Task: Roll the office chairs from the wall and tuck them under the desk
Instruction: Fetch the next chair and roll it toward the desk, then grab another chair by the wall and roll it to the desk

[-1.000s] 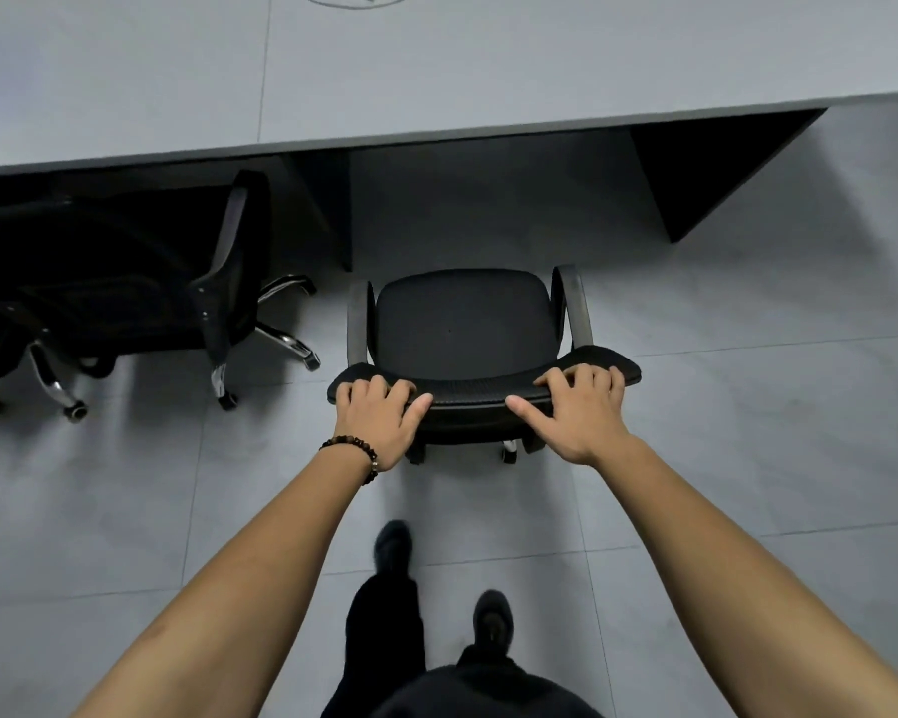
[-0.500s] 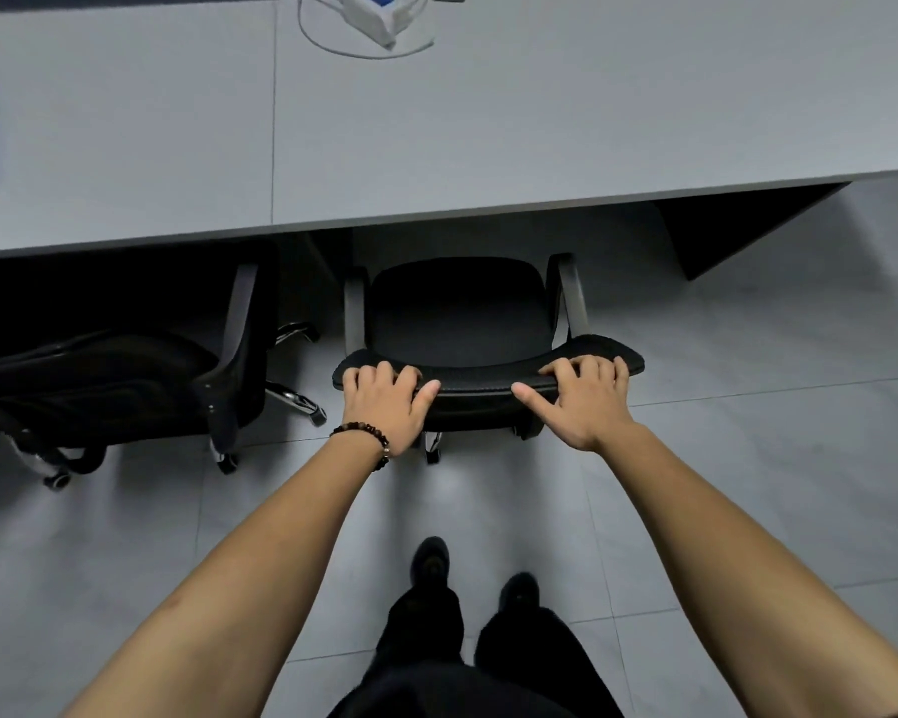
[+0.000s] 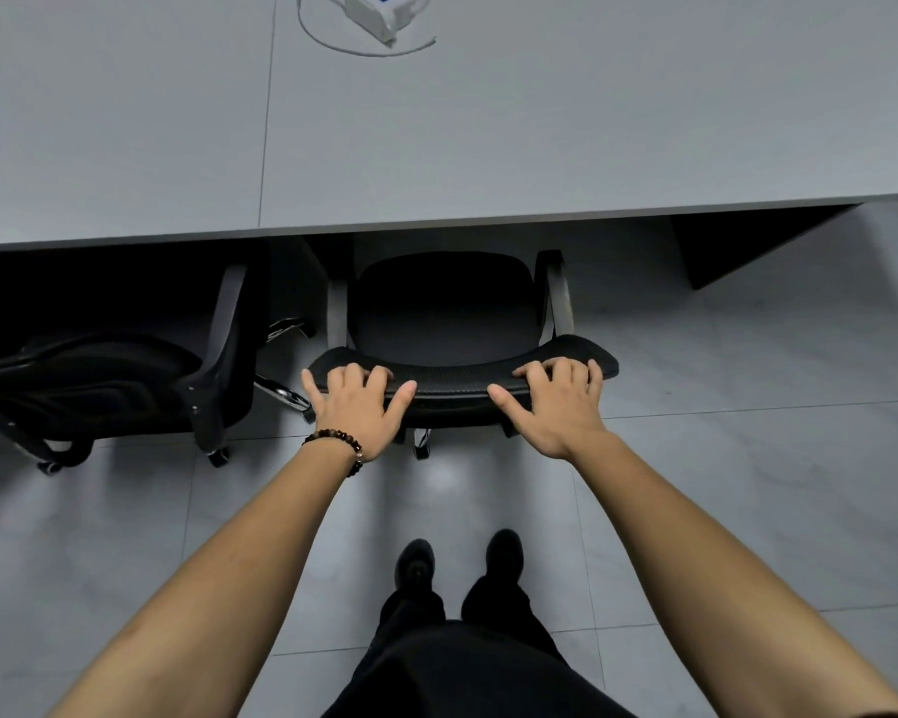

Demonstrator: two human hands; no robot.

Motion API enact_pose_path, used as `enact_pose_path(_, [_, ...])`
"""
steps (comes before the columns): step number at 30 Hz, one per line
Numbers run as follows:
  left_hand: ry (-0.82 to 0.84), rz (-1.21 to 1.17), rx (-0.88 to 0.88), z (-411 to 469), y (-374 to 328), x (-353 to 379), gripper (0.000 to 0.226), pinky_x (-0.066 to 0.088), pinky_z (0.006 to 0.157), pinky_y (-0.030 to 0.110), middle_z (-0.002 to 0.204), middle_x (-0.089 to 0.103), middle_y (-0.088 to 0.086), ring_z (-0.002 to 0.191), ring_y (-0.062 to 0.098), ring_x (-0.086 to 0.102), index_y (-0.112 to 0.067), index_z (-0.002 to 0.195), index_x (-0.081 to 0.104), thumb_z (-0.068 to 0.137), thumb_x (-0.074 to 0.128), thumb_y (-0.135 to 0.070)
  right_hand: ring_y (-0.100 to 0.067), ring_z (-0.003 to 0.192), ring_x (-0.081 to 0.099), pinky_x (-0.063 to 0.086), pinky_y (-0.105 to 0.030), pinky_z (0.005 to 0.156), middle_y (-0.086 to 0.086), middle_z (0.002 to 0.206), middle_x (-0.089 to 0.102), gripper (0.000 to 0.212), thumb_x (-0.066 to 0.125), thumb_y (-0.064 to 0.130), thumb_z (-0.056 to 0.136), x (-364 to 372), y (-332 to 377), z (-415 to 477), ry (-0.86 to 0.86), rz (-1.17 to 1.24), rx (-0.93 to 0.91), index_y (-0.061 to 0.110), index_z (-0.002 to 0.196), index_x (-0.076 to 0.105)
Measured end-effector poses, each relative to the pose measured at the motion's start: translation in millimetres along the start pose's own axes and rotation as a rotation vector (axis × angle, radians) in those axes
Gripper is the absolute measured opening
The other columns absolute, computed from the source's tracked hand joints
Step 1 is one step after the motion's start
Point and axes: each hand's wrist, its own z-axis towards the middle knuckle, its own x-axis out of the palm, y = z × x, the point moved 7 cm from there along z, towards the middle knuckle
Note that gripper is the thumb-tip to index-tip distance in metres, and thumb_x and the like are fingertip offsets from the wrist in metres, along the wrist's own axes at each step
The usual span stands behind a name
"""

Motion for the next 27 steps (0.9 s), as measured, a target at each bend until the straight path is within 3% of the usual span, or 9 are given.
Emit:
enact_pose_path(8, [-0.044,-0.031,-0.021,-4.2,-8.5,2.3,0.058,-0.006,0.111,0.061,0.120,0.051,0.004,0.127,0.027,0.034,-0.026,0.120,0.055,0.091,0.022,-0.063,-0.031,0.135,0.028,-0.003,-0.051,0.118,-0.011,0.135,0.044,0.074,0.020,0.078,0.087,-2.3,-9.1,4.8,-0.034,-0.020,-0.039,0.028,0.133,0.048])
enact_pose_path(14, [-0.065,-0.141,-0.018,-8.8,-11.6,-6.6,0.048,-0.006,0.112,0.056,0.125,0.054,-0.001,0.129,0.024,0.036,-0.025,0.122,0.057,0.095,0.031,-0.054,-0.027,0.142,0.023,-0.007,-0.048,0.118,-0.009,0.141,0.043,0.072,0.029,0.076,0.088,-11.2,-11.4,2.1,-0.009,0.071,-0.041,0.028,0.138,0.047])
enact_pose_path(16, [-0.100,-0.280,0.014,-18.5,-11.8,-17.8,0.039,0.011,0.114,0.051,0.124,0.057,-0.001,0.126,0.023,0.043,-0.023,0.123,0.058,0.095,0.042,-0.044,-0.024,0.143,0.024,0.000,-0.046,0.121,-0.006,0.145,0.044,0.065,0.042,0.064,0.091,-20.1,-13.2,-5.2,0.012,0.145,-0.071,0.024,0.143,0.043])
enact_pose_path(18, [-0.163,-0.469,0.030,-41.0,-11.3,-36.4,0.035,0.036,0.102,0.038,0.123,0.058,0.000,0.114,0.022,0.052,-0.019,0.124,0.056,0.094,0.050,-0.036,-0.021,0.141,0.030,0.019,-0.039,0.118,-0.004,0.149,0.040,0.066,0.052,0.050,0.094,-35.0,-16.5,-26.2,-0.012,0.302,-0.087,0.021,0.149,0.033])
enact_pose_path(19, [-0.188,-0.551,0.022,-57.6,-10.5,-46.0,0.035,0.041,0.095,0.033,0.122,0.056,0.000,0.107,0.020,0.054,-0.019,0.126,0.055,0.094,0.051,-0.034,-0.019,0.140,0.032,0.027,-0.035,0.113,-0.002,0.151,0.037,0.067,0.053,0.047,0.095,-41.6,-19.9,-43.3,-0.031,0.404,-0.066,0.022,0.152,0.028])
enact_pose_path(21, [-0.211,-0.659,0.000,-92.8,-6.1,-56.0,0.037,0.042,0.089,0.030,0.121,0.053,-0.004,0.096,0.015,0.055,-0.020,0.128,0.053,0.093,0.053,-0.033,-0.016,0.138,0.036,0.035,-0.033,0.107,0.002,0.152,0.033,0.067,0.052,0.048,0.096,-44.3,-29.6,-83.9,-0.073,0.549,-0.006,0.026,0.152,0.024])
enact_pose_path(25, [-0.143,-0.849,-0.077,-156.9,15.5,-34.9,0.040,0.040,0.098,0.032,0.126,0.052,-0.007,0.115,0.009,0.050,-0.023,0.129,0.050,0.091,0.058,-0.030,-0.011,0.135,0.041,0.039,-0.035,0.108,0.008,0.148,0.035,0.060,0.053,0.051,0.094,-5.2,-56.9,-169.6,-0.132,0.722,0.169,0.033,0.147,0.032])
enact_pose_path(27, [-0.086,-0.924,-0.131,-183.1,21.6,-16.8,0.038,0.043,0.100,0.037,0.126,0.054,-0.005,0.115,0.009,0.051,-0.024,0.127,0.050,0.090,0.060,-0.026,-0.007,0.130,0.045,0.042,-0.032,0.104,0.010,0.144,0.039,0.056,0.057,0.049,0.092,17.7,-65.0,-211.4,-0.144,0.813,0.272,0.038,0.144,0.035])
